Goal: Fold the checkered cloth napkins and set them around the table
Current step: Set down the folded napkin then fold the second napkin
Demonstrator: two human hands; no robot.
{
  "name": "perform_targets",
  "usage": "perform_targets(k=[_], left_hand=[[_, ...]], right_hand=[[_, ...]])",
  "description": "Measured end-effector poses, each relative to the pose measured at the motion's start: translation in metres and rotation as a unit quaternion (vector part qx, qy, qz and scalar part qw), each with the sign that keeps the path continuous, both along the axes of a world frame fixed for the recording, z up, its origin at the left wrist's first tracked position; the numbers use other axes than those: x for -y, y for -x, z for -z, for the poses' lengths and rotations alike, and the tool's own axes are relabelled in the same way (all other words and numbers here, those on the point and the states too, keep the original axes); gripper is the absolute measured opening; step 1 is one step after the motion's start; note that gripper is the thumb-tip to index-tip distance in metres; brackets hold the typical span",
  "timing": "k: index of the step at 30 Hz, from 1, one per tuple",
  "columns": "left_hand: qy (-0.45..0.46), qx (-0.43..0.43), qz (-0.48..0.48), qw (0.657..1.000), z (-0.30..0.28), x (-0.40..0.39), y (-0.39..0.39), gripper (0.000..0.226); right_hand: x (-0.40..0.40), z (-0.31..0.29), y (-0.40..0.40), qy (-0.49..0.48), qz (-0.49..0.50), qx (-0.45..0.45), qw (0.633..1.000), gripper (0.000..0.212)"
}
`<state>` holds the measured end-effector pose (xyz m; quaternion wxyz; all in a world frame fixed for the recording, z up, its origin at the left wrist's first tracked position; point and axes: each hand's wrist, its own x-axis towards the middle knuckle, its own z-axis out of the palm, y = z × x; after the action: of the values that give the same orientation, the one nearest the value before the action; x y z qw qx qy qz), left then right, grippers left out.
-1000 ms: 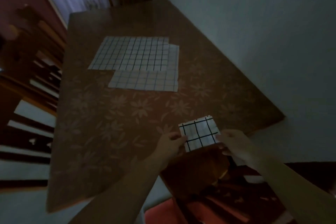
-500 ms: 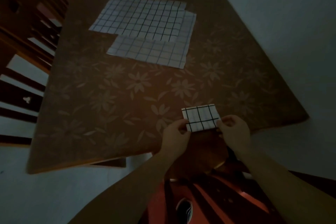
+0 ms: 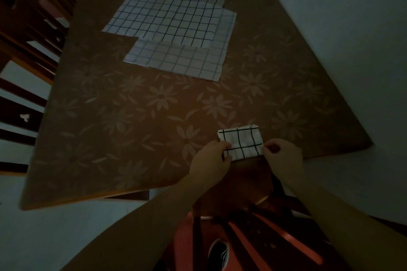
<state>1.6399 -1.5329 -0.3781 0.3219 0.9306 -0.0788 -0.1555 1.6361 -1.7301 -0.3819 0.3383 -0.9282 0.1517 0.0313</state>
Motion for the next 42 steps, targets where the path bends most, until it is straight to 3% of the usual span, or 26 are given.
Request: perform_targets(k=[10, 14, 16, 21, 27, 30, 37, 42], left_hand=[[-0.044, -0.011, 0.005, 0.999, -0.003, -0.014, -0.006, 0.042], [-0.045, -0.003, -0.008, 0.999, -0.024, -0.04, -0.011, 0.037], [-0.068, 0.01, -0.014, 0.998, -0.047, -0.063, -0.02, 0.037], [-0.115, 0.071, -0.011, 0.991, -0.112, -0.133, -0.055, 0.046], [-0.2, 0.109, 0.039, 0.973, -0.167, -0.228, -0.091, 0.059], [-0.169, 0.136, 0.023, 0.976, -0.186, -0.28, -0.101, 0.053], [-0.146, 0.18, 0.077, 0.97, -0.21, -0.372, -0.132, 0.085], [-0.136, 0.167, 0.082, 0.973, -0.219, -0.389, -0.167, 0.048]], right_hand=[[-0.008, -0.001, -0.006, -0.001, 0.001, -0.007, 1.0, 0.008], [-0.018, -0.024, -0.008, -0.014, 0.0, 0.01, 1.0, 0.007], [-0.029, -0.047, -0.017, -0.006, -0.016, 0.018, 1.0, 0.008], [-0.076, -0.12, -0.044, 0.025, -0.093, 0.045, 0.994, 0.036], [-0.159, -0.178, -0.057, 0.154, -0.113, 0.055, 0.98, 0.052], [-0.207, -0.197, -0.056, 0.175, -0.093, 0.07, 0.978, 0.054], [-0.298, -0.221, -0.055, 0.192, -0.047, 0.052, 0.979, 0.057], [-0.31, -0.227, -0.074, 0.208, -0.022, 0.039, 0.977, 0.059]])
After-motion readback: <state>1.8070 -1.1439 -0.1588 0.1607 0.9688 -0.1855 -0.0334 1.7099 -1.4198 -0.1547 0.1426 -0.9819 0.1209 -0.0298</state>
